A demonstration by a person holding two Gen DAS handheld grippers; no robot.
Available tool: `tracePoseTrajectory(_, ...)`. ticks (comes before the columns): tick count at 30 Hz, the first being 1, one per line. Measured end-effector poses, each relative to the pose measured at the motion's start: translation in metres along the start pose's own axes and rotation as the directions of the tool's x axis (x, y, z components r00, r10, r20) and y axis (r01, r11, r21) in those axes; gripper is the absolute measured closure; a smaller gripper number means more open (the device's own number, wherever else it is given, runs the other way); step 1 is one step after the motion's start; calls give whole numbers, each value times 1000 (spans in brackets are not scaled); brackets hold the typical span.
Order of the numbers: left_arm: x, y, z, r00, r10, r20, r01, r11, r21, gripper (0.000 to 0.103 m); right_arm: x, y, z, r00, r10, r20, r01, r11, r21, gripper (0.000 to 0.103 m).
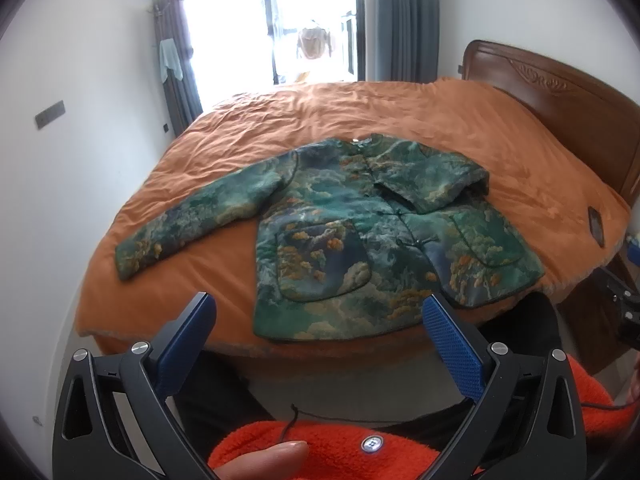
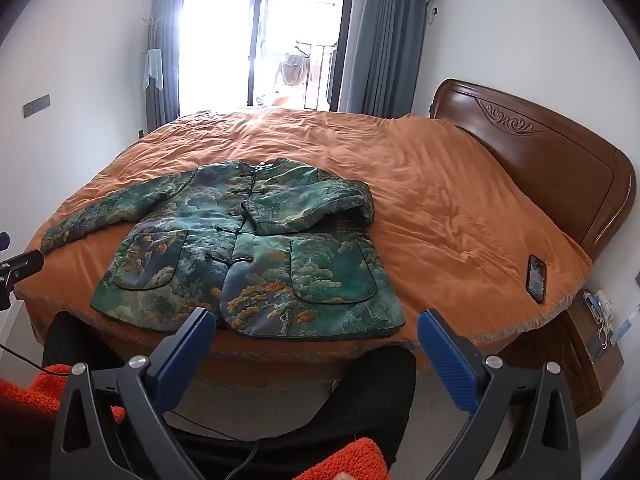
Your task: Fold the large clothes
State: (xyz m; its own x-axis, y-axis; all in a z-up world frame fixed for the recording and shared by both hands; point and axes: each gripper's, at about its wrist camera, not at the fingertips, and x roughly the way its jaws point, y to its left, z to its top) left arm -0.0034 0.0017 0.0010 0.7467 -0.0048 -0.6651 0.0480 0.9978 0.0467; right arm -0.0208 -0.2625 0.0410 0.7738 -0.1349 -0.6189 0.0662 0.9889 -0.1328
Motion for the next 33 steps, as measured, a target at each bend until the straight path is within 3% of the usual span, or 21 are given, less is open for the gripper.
tracePoseTrajectory(33,0,2,13,1000,0,8,0,1000,-11,0,5,1,5,1000,-12,-3,12,1000,-3,0)
